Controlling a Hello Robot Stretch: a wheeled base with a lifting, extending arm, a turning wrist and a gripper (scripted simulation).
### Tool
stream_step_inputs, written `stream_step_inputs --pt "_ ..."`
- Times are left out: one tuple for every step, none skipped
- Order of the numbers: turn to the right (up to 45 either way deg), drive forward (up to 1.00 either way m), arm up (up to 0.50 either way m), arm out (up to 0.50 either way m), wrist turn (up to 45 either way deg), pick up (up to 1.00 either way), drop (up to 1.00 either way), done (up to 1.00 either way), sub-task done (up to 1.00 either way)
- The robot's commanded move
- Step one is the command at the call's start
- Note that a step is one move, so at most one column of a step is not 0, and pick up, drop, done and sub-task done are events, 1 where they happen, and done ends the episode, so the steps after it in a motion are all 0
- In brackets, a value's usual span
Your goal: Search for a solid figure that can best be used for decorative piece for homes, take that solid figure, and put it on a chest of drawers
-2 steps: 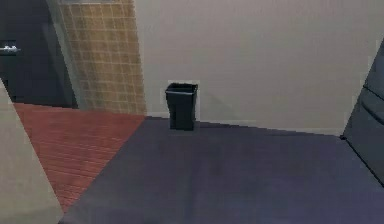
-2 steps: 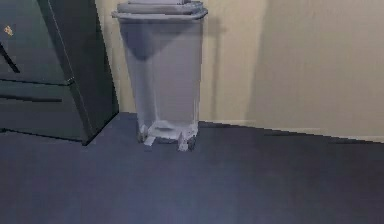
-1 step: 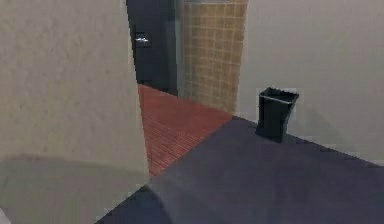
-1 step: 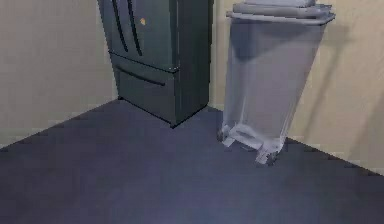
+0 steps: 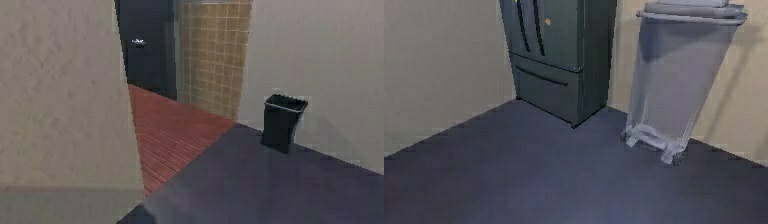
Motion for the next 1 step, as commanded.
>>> stream_step_inputs --pt "-33.0 0.00 0.00 0.00 0.0 0.00 0.00 0.00 0.00"
